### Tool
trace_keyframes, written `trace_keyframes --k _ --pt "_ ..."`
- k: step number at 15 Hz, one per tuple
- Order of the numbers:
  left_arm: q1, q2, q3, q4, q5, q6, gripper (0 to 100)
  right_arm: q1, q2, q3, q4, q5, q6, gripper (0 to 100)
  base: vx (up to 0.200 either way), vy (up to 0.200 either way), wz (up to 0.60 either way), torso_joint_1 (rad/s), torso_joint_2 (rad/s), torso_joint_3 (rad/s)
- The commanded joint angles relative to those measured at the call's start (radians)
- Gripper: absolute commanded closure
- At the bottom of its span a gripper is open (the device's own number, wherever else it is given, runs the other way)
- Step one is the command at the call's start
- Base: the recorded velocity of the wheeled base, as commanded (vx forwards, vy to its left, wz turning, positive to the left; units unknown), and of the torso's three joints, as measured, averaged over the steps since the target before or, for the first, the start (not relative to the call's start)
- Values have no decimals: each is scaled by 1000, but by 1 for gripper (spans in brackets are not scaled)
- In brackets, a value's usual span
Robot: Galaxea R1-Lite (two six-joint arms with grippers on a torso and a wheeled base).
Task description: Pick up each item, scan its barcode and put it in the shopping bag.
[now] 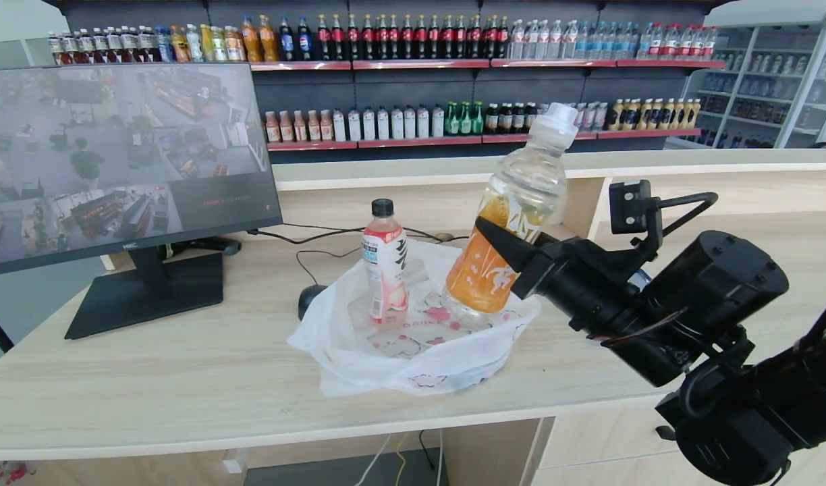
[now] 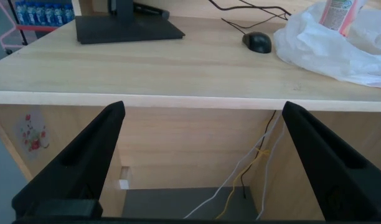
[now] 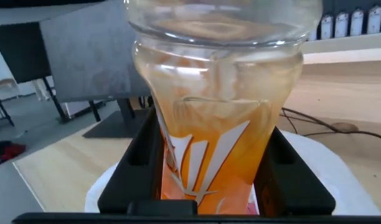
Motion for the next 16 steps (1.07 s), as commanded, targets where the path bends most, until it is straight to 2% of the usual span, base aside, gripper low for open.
trace_keyframes --k 1,3,7,10,16 --pt "0 0 0 0 1 -1 0 4 22 -31 0 -32 69 100 0 0 0 0 0 0" --pt "0 0 0 0 1 -1 0 4 57 -67 0 -37 41 100 0 0 0 0 0 0" --pt "0 0 0 0 1 -1 0 4 180 -176 0 51 -235 100 0 0 0 0 0 0" --pt "0 0 0 0 1 -1 0 1 262 -207 0 51 -366 100 0 0 0 0 0 0" --pt "0 0 0 0 1 -1 0 -22 331 -213 0 43 -402 100 0 0 0 0 0 0"
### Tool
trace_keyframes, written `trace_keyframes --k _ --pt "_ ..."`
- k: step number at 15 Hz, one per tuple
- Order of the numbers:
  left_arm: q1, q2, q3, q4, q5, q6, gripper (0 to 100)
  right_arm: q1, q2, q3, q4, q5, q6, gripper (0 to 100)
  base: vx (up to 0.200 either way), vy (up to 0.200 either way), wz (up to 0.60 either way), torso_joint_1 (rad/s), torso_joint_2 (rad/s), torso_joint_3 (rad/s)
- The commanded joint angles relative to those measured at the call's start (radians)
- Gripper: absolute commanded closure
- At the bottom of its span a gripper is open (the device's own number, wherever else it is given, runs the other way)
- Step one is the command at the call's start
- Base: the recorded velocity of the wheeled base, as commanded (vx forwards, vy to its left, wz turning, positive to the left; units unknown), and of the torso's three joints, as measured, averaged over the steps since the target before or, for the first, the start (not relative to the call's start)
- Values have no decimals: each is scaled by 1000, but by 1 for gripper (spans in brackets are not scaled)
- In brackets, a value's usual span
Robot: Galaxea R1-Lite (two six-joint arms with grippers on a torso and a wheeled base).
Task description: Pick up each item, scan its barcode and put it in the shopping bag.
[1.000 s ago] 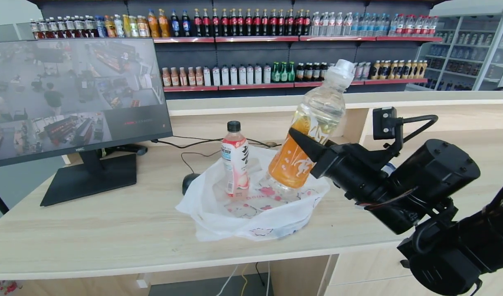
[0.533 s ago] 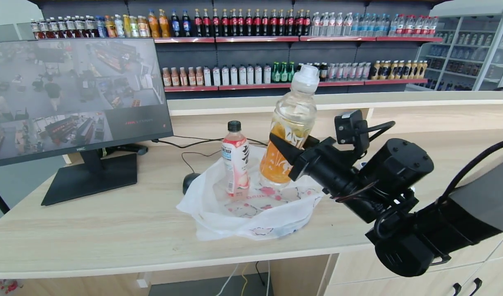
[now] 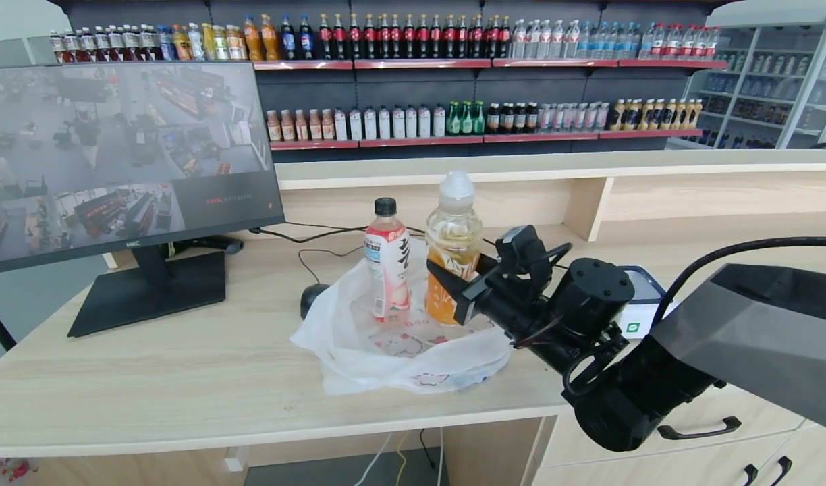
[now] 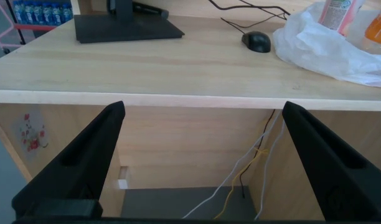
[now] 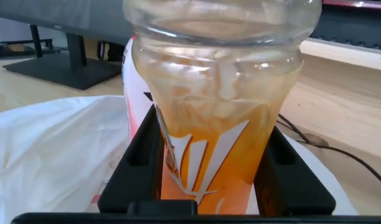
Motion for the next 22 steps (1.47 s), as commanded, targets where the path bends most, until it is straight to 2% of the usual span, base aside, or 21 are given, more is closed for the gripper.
trace_keyframes --k 1,8,11,22 --pt "0 0 0 0 0 0 0 -12 34 -8 -2 -1 1 100 0 0 0 0 0 0" --pt "0 0 0 0 0 1 0 -22 63 -17 -2 -2 9 100 0 0 0 0 0 0" --pt "0 0 0 0 0 0 0 -27 84 -40 -2 -2 57 100 0 0 0 0 0 0" --pt "0 0 0 0 0 0 0 -39 103 -36 -2 -2 57 100 0 0 0 0 0 0"
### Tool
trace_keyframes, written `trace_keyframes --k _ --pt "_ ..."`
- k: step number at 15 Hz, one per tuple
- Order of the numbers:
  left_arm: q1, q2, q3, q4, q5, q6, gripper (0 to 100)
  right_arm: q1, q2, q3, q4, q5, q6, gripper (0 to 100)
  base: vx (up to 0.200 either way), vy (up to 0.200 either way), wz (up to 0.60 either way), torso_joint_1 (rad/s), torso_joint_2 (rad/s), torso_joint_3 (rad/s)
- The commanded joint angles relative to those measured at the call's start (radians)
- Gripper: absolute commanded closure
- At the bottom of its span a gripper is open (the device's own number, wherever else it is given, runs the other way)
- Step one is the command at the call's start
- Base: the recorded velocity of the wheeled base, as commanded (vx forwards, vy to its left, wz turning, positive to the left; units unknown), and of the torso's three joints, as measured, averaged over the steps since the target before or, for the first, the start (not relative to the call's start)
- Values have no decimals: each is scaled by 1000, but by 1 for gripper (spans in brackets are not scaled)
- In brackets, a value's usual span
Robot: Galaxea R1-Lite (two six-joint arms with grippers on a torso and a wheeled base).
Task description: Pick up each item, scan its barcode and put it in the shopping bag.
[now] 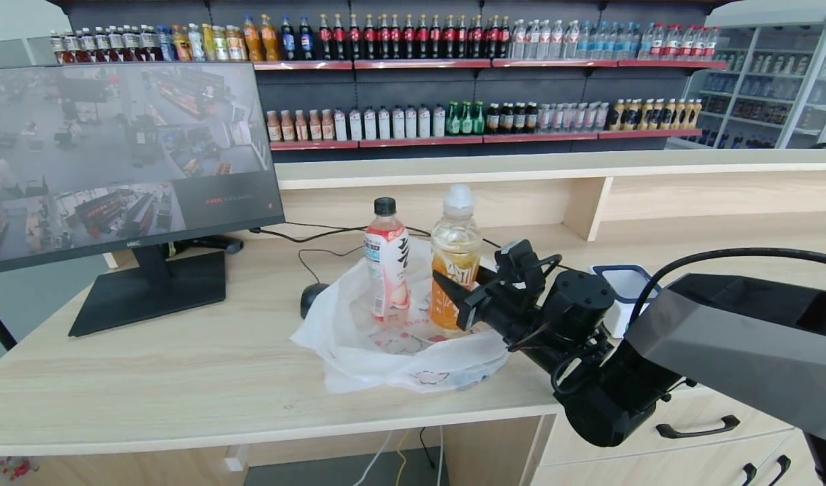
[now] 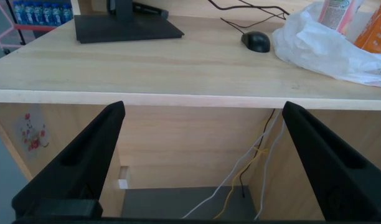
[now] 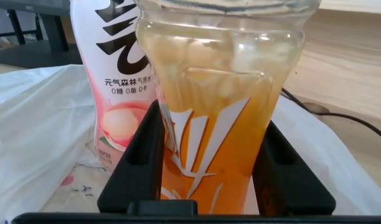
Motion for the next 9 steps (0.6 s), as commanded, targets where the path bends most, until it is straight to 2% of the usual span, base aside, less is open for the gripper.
trace_keyframes --k 1,9 --pt "0 0 0 0 0 0 0 0 7 0 0 0 -1 100 0 0 0 0 0 0" --pt "0 0 0 0 0 0 0 -1 9 1 0 0 1 100 0 0 0 0 0 0"
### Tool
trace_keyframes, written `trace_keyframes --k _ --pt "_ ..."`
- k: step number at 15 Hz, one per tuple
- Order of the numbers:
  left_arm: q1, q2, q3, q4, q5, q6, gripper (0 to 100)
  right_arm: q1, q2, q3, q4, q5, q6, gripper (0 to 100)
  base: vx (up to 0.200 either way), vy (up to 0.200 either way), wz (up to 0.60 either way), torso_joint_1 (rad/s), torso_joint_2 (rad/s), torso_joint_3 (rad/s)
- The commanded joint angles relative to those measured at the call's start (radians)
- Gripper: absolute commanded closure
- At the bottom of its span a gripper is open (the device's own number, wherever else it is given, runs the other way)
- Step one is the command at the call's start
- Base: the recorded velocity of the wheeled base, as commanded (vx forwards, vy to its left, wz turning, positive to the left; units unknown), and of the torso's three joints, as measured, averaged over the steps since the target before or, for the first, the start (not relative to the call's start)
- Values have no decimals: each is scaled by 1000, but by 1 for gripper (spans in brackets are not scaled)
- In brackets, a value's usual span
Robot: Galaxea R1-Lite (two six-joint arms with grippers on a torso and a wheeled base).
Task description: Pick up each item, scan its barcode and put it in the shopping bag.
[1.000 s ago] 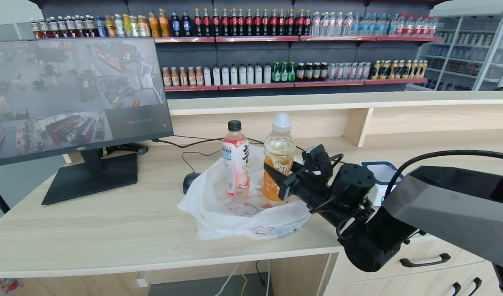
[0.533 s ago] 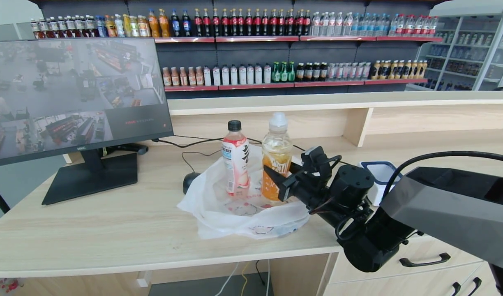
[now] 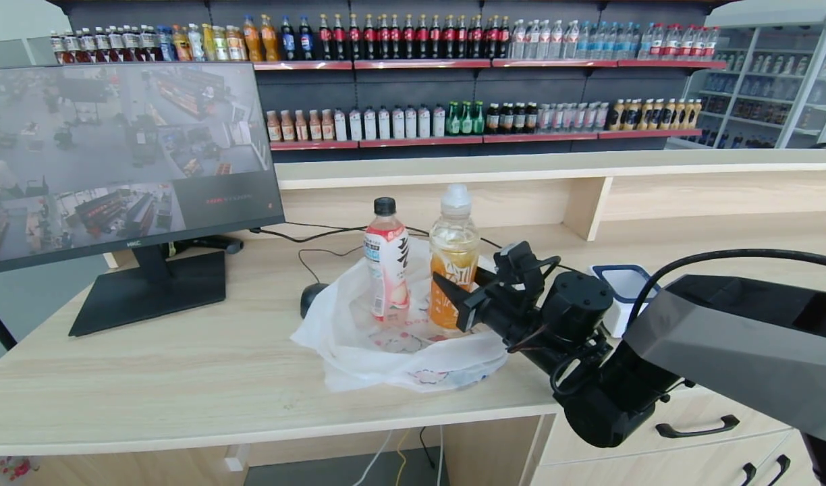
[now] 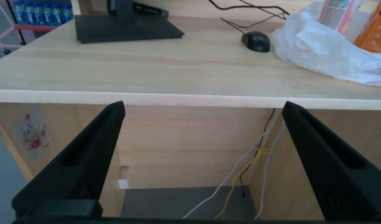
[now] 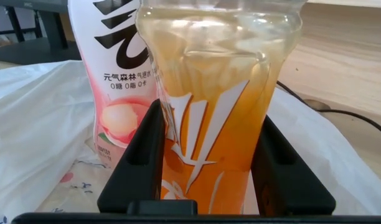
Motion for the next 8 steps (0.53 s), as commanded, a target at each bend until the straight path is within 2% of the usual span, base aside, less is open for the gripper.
trace_keyframes --k 1,3,4,8 --pt "0 0 0 0 1 0 0 -1 3 1 -1 0 -1 100 0 0 0 0 0 0" --pt "0 0 0 0 1 -2 0 -1 3 1 -1 0 1 100 0 0 0 0 0 0" --pt "0 0 0 0 1 0 0 -1 3 -2 -1 0 -1 0 0 0 0 0 0 0" --pt "0 0 0 0 1 -2 0 -5 -2 0 -1 0 -1 0 0 0 0 0 0 0"
